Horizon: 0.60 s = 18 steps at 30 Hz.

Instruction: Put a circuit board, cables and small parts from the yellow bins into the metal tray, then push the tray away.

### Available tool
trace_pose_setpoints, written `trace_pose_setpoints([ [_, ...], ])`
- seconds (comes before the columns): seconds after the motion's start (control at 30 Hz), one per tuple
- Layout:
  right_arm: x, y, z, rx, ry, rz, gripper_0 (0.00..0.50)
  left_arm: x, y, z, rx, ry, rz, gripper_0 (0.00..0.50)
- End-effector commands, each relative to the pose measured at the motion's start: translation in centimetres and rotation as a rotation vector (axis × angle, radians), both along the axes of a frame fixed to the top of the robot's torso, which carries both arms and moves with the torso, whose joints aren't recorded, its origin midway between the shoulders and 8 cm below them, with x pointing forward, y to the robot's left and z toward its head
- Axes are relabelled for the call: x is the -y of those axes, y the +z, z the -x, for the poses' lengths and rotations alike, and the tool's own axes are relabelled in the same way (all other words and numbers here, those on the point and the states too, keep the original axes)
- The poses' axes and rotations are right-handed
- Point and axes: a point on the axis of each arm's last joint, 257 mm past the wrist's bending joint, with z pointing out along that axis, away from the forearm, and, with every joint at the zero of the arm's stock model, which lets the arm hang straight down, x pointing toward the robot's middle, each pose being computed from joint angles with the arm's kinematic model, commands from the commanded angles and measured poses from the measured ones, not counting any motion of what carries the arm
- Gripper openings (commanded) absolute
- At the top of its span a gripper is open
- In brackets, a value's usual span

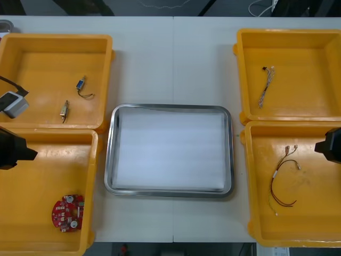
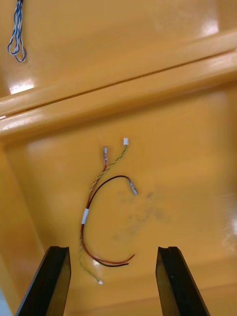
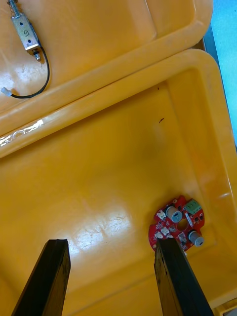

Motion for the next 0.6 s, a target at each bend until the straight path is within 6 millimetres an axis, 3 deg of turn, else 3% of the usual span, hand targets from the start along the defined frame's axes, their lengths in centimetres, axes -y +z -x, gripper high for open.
trace_pose_setpoints([
  [0.03, -2.6, -1.5, 0.8, -0.021, -0.028, -0.063, 0.500, -0.6, -1.5, 1.1, -0.005, -0.174, -0.099, 0.500],
  [0.33, -4.9, -4.3, 1.6, -0.092, -0.099, -0.110, 0.500, 0.4, -3.7, 1.5, 0.072, -0.420, -0.162, 0.500],
  [0.6, -4.2, -7.6, 1.9, -0.157, -0.161, -0.006, 0.500, 1.2, -5.4, 2.4, 0.117, -0.600, -0.203, 0.500],
])
